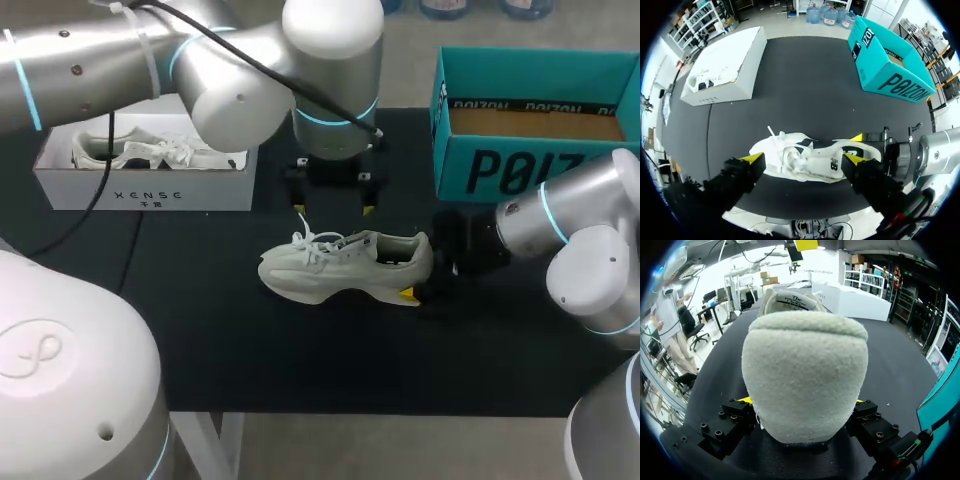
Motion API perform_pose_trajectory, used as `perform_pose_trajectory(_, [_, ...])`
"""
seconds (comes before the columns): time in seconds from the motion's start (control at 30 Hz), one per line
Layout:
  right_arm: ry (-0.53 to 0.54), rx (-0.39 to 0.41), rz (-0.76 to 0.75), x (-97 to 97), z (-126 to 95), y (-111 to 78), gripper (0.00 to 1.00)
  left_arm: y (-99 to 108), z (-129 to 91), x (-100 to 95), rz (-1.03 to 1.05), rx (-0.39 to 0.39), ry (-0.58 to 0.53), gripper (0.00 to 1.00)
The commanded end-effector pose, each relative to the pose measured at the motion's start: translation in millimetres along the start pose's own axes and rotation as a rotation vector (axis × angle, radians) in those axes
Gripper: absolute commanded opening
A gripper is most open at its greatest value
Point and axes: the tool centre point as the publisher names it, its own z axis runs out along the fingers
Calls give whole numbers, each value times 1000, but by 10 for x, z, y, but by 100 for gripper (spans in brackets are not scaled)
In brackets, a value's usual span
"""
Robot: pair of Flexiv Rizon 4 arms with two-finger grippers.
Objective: Take the shoe out of the shoebox, open the shoe tongue, remove and reinsert the insole, then place the shoe into the shoebox
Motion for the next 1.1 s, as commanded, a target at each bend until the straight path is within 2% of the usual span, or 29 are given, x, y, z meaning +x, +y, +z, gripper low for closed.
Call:
perform_pose_trajectory(0.03, [-1,1,1,1,48,-8,0,-97,197,314,36,-37,-17,100])
perform_pose_trajectory(0.3, [-1,1,1,1,48,-8,0,79,245,437,94,-52,1,100])
perform_pose_trajectory(0.5, [-1,1,1,1,48,-8,0,253,326,374,73,-80,1,100])
perform_pose_trajectory(0.77, [-1,1,1,1,48,-8,0,293,428,382,72,-108,-32,100])
perform_pose_trajectory(0.9, [-1,1,1,1,48,-8,0,316,429,306,57,-117,-58,100])
perform_pose_trajectory(0.97, [-1,1,1,1,48,-8,0,347,430,234,53,-134,-107,100])
perform_pose_trajectory(1.07, [-1,1,1,1,48,-8,0,384,414,132,33,-143,-150,96])
perform_pose_trajectory(1.1, [-1,1,1,1,48,-8,0,390,402,111,25,-141,-158,91])
